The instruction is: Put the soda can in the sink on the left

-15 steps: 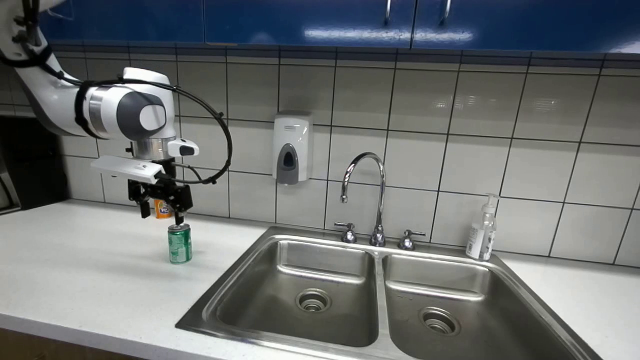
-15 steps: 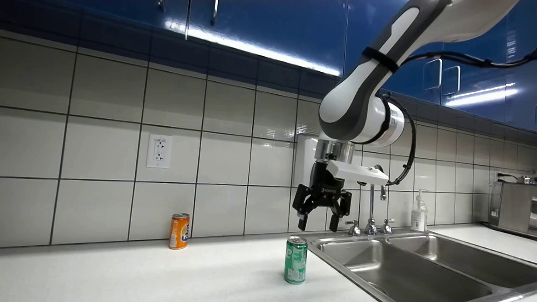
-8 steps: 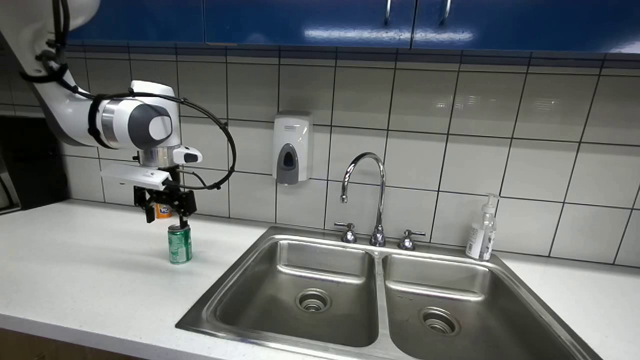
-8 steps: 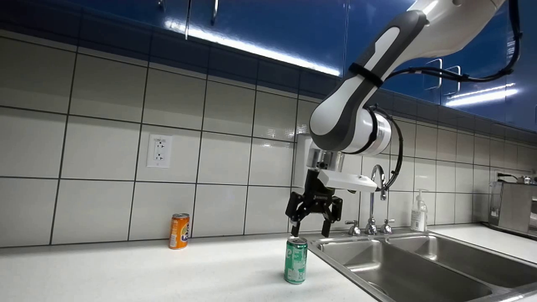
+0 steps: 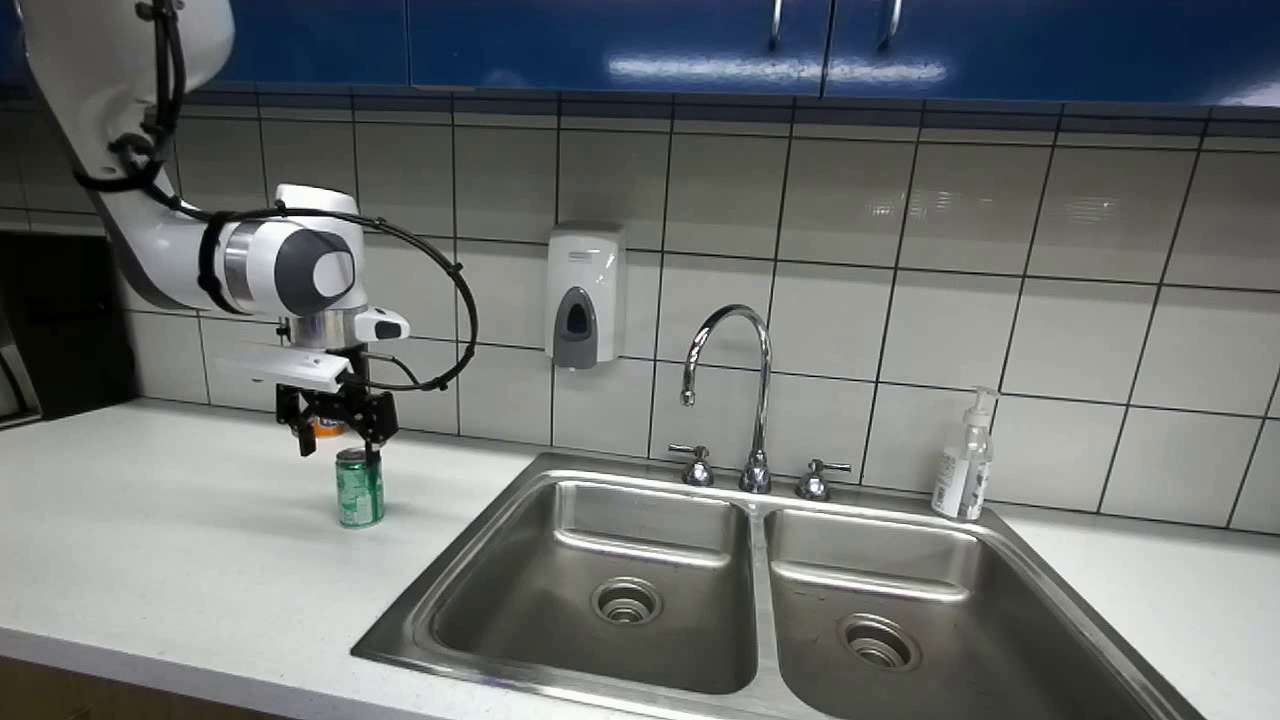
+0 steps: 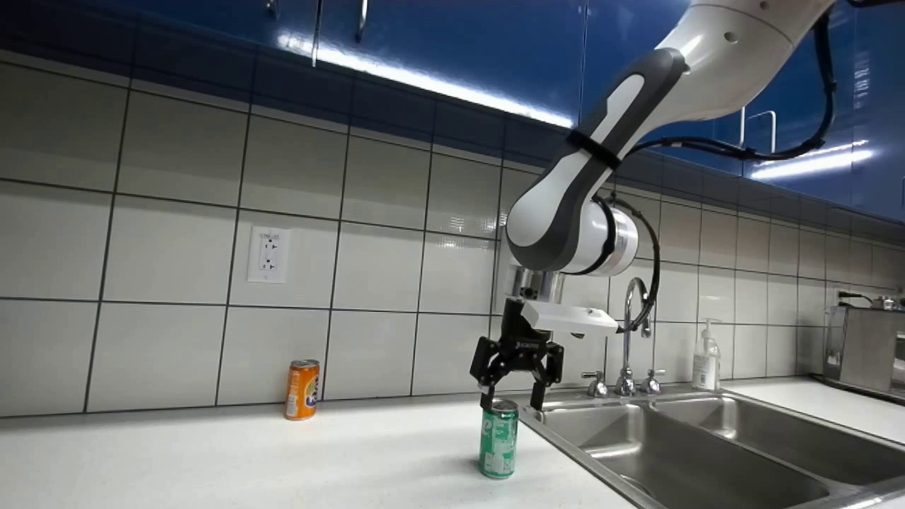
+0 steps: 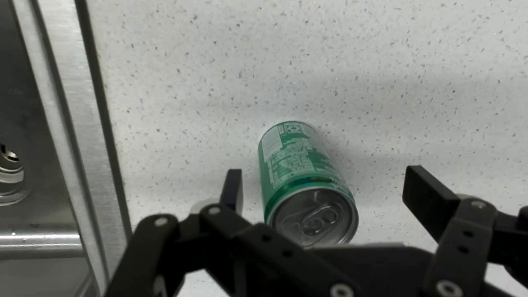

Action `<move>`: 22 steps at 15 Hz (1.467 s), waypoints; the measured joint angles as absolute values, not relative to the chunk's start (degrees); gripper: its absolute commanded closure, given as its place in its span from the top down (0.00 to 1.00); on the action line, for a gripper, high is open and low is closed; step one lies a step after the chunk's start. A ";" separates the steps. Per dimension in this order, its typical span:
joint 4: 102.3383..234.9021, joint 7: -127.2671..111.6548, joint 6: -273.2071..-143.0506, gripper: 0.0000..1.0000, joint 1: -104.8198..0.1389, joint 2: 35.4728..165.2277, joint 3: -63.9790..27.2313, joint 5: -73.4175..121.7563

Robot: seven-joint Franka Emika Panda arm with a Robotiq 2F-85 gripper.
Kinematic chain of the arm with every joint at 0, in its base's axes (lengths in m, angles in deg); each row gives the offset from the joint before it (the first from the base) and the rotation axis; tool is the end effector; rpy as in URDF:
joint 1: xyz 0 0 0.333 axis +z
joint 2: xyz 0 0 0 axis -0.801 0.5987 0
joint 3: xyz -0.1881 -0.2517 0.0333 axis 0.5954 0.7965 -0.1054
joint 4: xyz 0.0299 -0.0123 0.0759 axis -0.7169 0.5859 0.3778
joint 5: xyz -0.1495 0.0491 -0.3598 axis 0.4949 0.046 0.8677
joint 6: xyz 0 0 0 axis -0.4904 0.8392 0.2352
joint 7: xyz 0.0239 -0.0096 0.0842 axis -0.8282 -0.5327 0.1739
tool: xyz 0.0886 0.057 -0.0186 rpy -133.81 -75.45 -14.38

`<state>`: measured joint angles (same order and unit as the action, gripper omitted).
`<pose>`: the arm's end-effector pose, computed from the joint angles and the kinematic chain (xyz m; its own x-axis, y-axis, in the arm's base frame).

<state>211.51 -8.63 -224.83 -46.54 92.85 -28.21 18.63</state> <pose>0.5097 0.1127 0.2738 0.9899 0.0801 0.1172 0.0868 -0.9948 -0.0535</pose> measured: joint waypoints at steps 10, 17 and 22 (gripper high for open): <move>208.02 -8.63 -224.87 1.00 -46.54 97.92 -28.17 19.02; 207.06 -8.63 -224.87 0.47 -46.53 99.14 -28.05 19.06; 206.86 -8.63 -224.87 0.36 -46.44 99.20 -27.76 19.14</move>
